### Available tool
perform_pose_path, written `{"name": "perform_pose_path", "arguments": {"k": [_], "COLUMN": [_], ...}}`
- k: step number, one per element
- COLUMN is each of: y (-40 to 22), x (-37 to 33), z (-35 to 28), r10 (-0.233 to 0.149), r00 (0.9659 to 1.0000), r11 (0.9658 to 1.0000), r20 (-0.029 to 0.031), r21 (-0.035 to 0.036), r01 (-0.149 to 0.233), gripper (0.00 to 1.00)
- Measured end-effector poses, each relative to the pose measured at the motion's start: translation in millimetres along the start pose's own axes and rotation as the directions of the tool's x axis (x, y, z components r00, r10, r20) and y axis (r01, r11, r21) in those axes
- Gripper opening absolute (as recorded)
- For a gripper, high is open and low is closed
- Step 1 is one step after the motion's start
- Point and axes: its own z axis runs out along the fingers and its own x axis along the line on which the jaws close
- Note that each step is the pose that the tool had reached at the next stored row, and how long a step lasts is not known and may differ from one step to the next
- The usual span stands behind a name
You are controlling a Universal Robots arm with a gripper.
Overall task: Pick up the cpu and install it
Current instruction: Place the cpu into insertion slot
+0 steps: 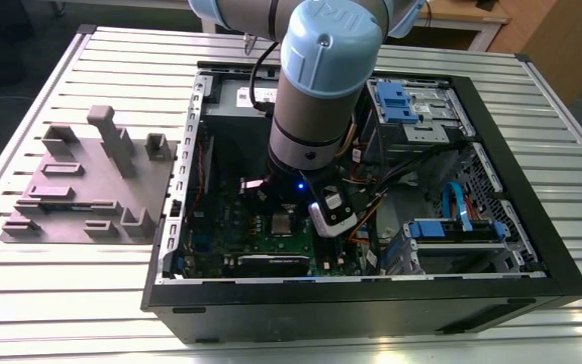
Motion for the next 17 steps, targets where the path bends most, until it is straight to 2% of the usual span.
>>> {"name": "perform_pose_path", "arguments": {"k": [9, 10, 11, 12, 17], "y": [0.1, 0.0, 0.0, 0.0, 0.0], "x": [0.0, 0.0, 0.0, 0.0, 0.0], "z": [0.1, 0.1, 0.1, 0.0, -0.3], "r10": [0.000, 0.000, 0.000, 0.000, 0.000], "r00": [1.0000, 1.0000, 1.0000, 1.0000, 1.0000], "r11": [1.0000, 1.0000, 1.0000, 1.0000, 1.0000], "r20": [0.0002, 0.0001, 0.0000, 0.0000, -0.0001], "r21": [-0.0007, -0.0004, -0.0003, -0.0002, 0.0001], "r01": [0.000, 0.000, 0.000, 0.000, 0.000], "gripper": [0.46, 0.52, 0.52, 0.58, 0.58]}}
